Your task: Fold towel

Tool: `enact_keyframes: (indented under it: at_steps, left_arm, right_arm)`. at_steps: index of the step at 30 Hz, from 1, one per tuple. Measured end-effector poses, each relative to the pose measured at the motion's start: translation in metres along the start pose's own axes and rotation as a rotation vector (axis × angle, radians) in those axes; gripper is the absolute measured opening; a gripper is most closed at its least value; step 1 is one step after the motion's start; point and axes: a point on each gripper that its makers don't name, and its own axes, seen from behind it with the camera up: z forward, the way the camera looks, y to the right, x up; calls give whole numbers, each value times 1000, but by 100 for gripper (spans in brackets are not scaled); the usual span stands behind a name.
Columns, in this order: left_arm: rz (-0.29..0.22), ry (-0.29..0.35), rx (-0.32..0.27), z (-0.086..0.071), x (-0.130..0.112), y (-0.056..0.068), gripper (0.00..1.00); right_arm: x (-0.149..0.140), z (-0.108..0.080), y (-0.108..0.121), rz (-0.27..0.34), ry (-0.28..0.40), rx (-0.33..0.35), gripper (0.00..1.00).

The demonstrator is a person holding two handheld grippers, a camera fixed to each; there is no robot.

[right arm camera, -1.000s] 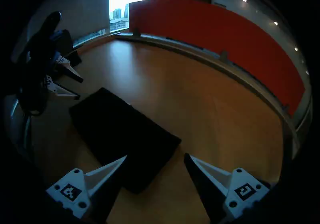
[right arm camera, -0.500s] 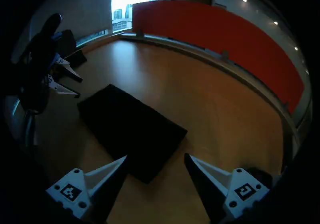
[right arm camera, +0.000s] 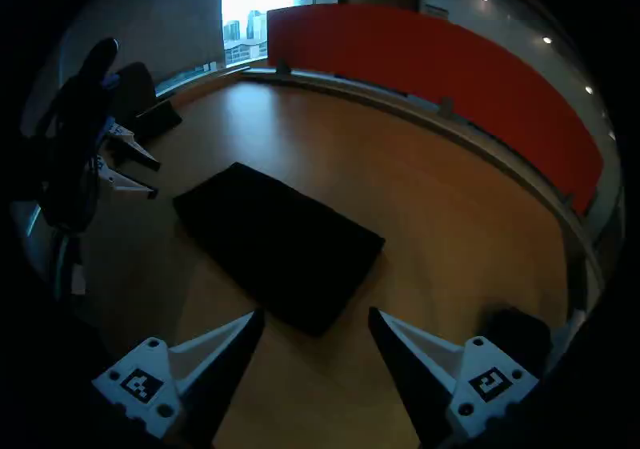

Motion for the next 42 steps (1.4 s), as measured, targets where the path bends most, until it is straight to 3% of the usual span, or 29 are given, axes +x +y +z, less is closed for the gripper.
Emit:
enact_keyframes:
  at_steps: [14,42]
  left_arm:
    - [-43,6,30,-10,-10,-9,89]
    - [-217,39,153,-49,-46,-46,89]
  right_arm:
    - [-1,-1,-3,-19,-2,13,100]
    - [14,11,-11,-127,-24,86,100]
